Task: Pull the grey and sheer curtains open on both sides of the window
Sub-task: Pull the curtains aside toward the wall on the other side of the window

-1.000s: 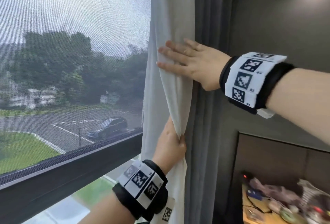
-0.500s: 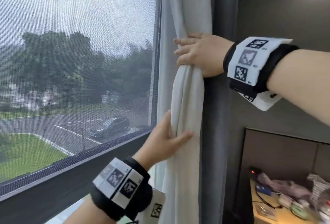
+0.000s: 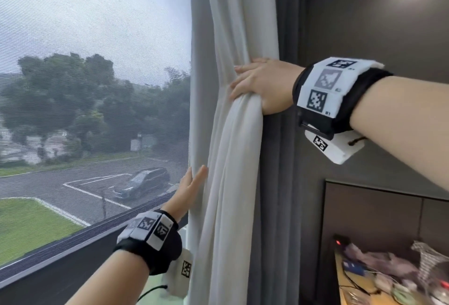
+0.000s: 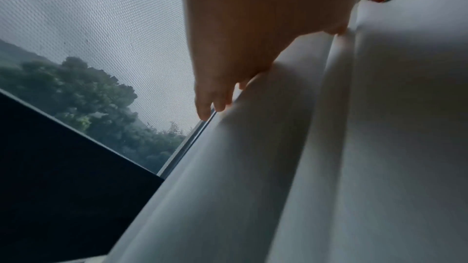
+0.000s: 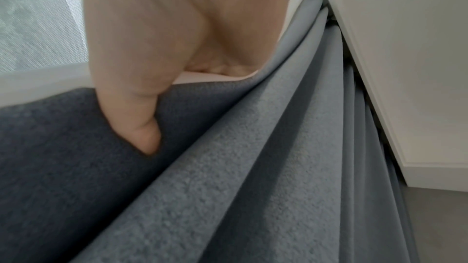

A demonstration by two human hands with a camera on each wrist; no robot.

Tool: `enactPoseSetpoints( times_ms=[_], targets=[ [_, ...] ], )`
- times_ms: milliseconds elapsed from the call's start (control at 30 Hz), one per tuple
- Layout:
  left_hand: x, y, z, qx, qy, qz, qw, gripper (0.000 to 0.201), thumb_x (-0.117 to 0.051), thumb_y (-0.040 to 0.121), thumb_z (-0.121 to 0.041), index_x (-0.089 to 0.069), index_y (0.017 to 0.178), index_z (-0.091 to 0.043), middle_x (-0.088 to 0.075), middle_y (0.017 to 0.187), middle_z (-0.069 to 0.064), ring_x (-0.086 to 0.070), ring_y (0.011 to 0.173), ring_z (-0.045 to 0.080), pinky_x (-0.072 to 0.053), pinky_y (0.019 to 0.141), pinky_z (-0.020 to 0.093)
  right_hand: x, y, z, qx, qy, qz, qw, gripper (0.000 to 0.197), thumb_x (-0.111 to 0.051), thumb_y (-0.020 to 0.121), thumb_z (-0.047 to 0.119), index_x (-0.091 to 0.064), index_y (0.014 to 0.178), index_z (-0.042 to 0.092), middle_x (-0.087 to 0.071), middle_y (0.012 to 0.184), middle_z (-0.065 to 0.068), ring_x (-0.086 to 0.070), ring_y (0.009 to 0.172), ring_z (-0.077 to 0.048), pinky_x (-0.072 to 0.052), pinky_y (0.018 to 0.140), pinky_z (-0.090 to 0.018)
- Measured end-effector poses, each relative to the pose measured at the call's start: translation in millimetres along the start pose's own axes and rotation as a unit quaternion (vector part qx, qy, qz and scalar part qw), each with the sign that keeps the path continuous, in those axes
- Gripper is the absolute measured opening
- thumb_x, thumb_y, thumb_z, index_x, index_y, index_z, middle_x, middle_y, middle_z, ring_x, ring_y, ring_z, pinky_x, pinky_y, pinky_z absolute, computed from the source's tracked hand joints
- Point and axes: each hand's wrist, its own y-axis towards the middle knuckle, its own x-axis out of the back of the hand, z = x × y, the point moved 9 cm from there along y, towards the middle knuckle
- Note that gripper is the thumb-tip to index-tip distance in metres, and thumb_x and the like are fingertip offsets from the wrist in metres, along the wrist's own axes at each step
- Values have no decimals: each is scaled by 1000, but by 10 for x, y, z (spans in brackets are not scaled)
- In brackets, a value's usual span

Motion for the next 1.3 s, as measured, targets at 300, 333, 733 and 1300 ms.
enactPoseSetpoints(
  times_ms=[300, 333, 733, 1300],
  targets=[
    [-516, -82, -196, -54, -88, 93, 990, 94, -53, 65, -74, -25, 143, -31, -43, 146, -7, -43, 131, 7, -36, 110, 38, -315, 111, -278, 40, 22, -48, 998, 54, -57, 79, 25, -46, 132, 34, -39, 147, 9, -14, 144, -13, -4, 115, -34],
    [-601, -102, -248, -59, -62, 101, 991, 97, -56, 62, -68, -18, 144, -34, -37, 149, -8, -40, 133, 7, -34, 111, 41, -335, 126, -300, 44, 25, -58, 997, 56, -58, 78, 24, -46, 132, 33, -40, 146, 9, -15, 143, -13, -4, 115, -34],
    [-1326, 192, -487, -121, 91, -52, 987, 84, -70, 62, -28, -30, 135, -23, -46, 129, 0, -47, 122, 15, -41, 104, 41, -571, 8, -487, 105, -58, -116, 986, 93, -53, 72, 6, -6, 148, 31, 11, 158, -1, 12, 145, -19, 2, 115, -35],
    [-2413, 927, -488, -171, 157, -52, 971, 85, -55, 68, -30, -12, 142, -31, -23, 114, -39, -32, 117, 0, -30, 87, 7, -1429, -508, -1288, 144, -205, -70, 966, 107, -53, 68, 5, 18, 145, 30, 25, 155, -6, 22, 142, -23, 7, 114, -41]
  ],
)
